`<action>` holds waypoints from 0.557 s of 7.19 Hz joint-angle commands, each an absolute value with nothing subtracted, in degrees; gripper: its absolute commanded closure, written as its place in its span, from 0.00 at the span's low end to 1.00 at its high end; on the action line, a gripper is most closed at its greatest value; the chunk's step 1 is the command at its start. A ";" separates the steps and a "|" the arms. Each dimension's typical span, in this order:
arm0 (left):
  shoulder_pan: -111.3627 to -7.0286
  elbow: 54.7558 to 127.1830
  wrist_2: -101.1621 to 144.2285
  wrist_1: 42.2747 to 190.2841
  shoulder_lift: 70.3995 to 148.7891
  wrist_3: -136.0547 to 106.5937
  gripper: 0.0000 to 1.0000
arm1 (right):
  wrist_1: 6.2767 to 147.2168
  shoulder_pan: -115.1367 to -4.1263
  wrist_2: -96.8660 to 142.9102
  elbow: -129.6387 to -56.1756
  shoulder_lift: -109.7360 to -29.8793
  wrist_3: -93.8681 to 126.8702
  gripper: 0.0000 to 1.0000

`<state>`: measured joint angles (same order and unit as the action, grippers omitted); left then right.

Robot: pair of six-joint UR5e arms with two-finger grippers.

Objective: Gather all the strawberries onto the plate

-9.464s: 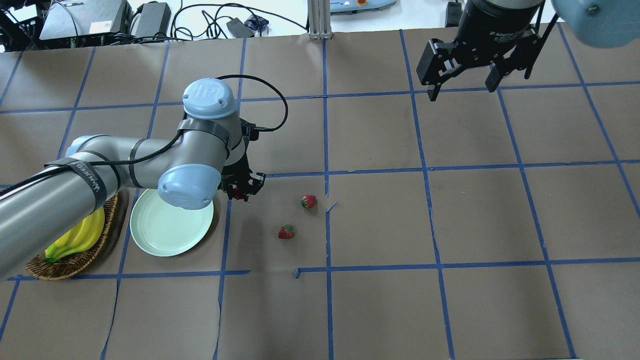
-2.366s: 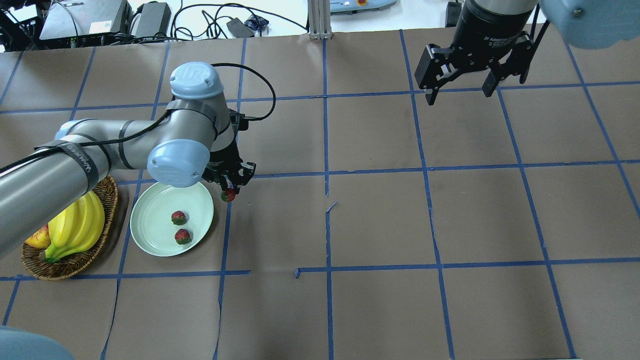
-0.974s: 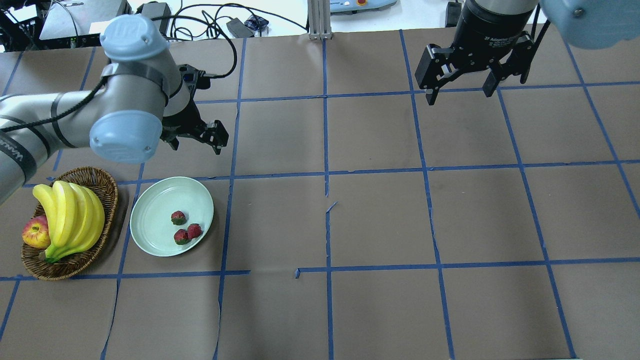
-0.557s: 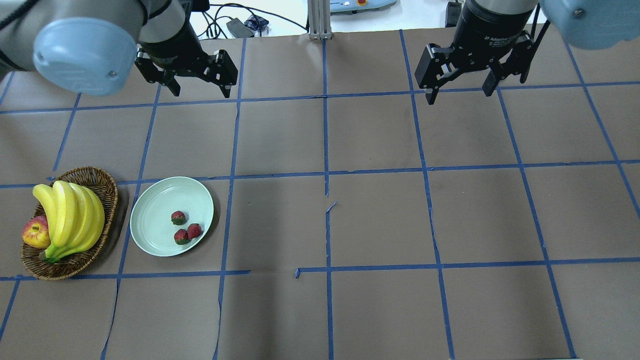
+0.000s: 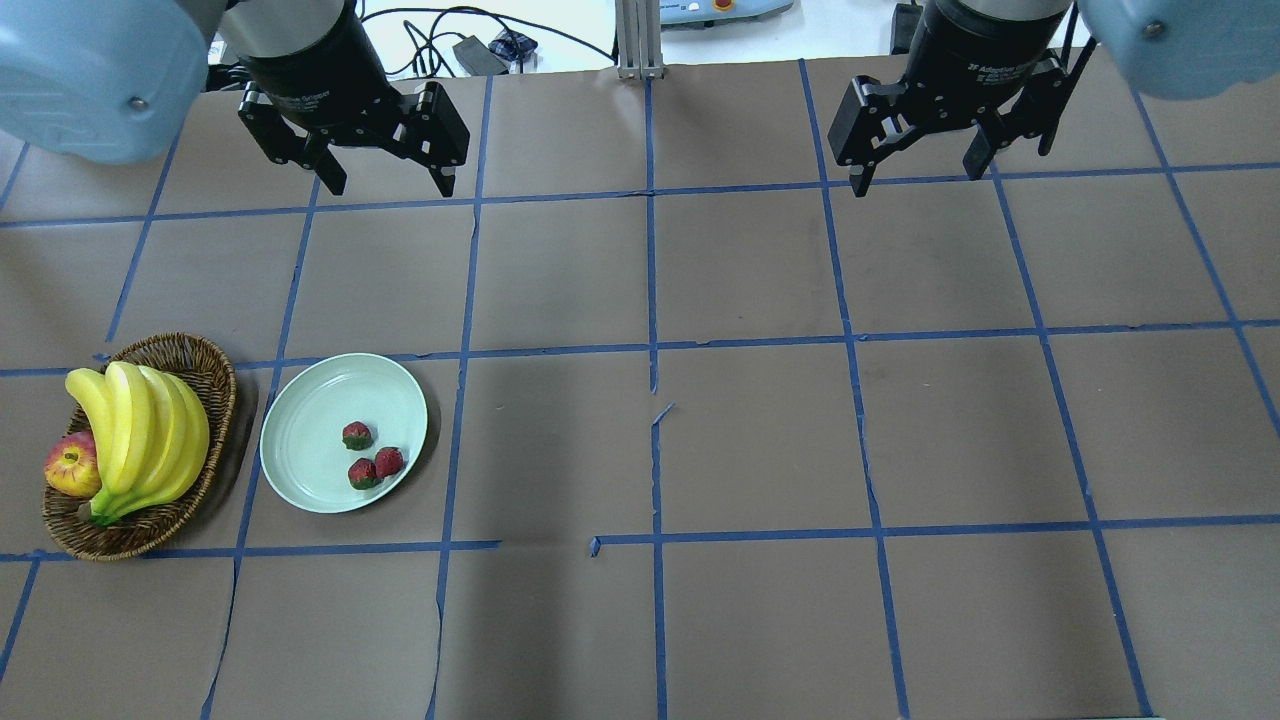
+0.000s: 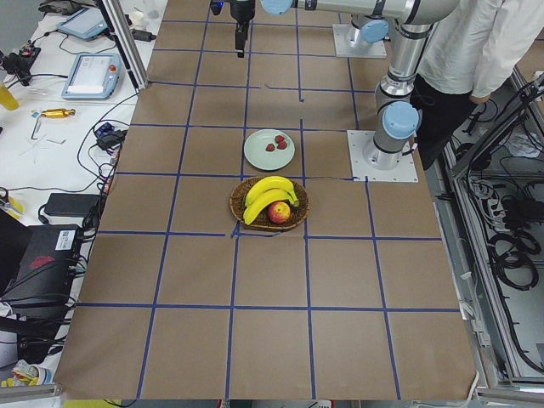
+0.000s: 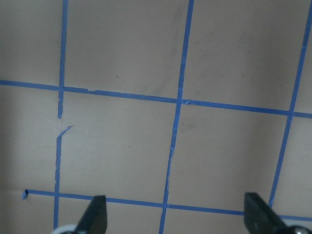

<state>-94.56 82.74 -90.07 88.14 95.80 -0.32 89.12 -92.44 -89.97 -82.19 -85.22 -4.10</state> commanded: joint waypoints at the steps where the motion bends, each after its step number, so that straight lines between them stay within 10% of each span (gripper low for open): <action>1: -94.48 84.11 -90.09 88.51 94.92 -0.44 0.00 | 95.00 -92.46 -90.09 -82.96 -85.08 -2.82 0.00; 4: -94.13 85.08 -90.17 88.59 93.78 -0.88 0.00 | 95.98 -92.46 -91.05 -85.08 -85.95 3.50 0.00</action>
